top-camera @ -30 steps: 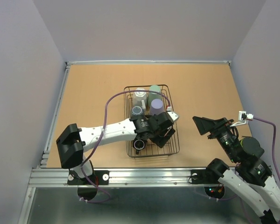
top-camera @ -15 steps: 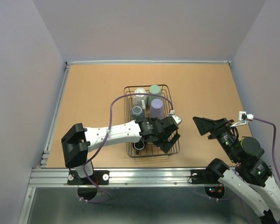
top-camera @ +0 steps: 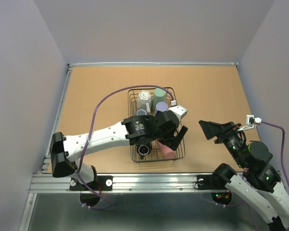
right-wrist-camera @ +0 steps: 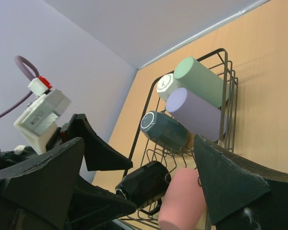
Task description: Load the cups into the dish rack
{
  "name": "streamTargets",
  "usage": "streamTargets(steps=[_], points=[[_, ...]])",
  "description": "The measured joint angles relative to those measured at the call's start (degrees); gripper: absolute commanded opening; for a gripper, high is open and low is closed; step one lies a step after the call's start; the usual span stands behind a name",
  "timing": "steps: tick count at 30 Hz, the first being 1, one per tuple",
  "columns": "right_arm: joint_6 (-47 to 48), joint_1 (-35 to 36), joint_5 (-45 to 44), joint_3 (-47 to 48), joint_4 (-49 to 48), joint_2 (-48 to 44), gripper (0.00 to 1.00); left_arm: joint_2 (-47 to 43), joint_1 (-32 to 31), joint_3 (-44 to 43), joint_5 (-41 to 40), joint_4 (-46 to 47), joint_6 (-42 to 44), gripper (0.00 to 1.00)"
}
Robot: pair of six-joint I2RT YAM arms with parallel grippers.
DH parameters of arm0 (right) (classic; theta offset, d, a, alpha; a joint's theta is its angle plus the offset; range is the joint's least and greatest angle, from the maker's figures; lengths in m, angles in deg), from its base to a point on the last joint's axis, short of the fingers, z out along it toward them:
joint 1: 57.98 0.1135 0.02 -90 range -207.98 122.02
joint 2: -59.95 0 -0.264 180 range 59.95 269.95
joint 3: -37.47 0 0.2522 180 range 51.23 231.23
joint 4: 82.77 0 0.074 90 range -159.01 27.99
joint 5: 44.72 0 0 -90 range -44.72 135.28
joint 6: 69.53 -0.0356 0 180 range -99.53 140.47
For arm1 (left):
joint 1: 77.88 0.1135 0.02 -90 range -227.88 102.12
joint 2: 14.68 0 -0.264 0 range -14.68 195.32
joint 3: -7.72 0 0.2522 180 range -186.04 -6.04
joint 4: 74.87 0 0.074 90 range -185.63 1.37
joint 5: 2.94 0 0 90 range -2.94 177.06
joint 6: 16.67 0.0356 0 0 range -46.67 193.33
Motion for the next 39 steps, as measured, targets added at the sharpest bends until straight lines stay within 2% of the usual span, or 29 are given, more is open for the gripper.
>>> streamTargets(steps=[7,11,19,27,29,32,39], points=[[0.0,0.0,0.0,0.0,0.0,0.0,1.0,-5.0,0.0,-0.1,-2.8,-1.8,-1.2,0.99],[0.2,0.0,0.3,0.0,0.0,0.1,1.0,-12.0,0.0,0.6,-6.1,-1.7,-1.5,0.99],[2.8,0.0,2.1,0.0,0.3,3.1,1.0,-38.4,0.0,9.5,-20.4,-1.1,-2.3,0.99],[8.2,0.0,3.6,0.9,1.3,3.2,1.0,-76.6,0.0,27.4,-34.5,7.9,-0.6,0.99],[9.8,0.0,3.5,2.0,1.7,3.1,1.0,-82.1,-0.1,29.3,-37.6,10.1,0.4,0.99],[12.8,0.0,2.7,4.0,2.1,2.3,1.0,-83.8,-0.3,30.7,-42.0,11.1,1.0,0.99],[15.9,0.0,-3.2,8.4,6.2,-1.2,1.0,-80.6,-2.4,36.3,-47.2,10.7,1.5,0.99]])
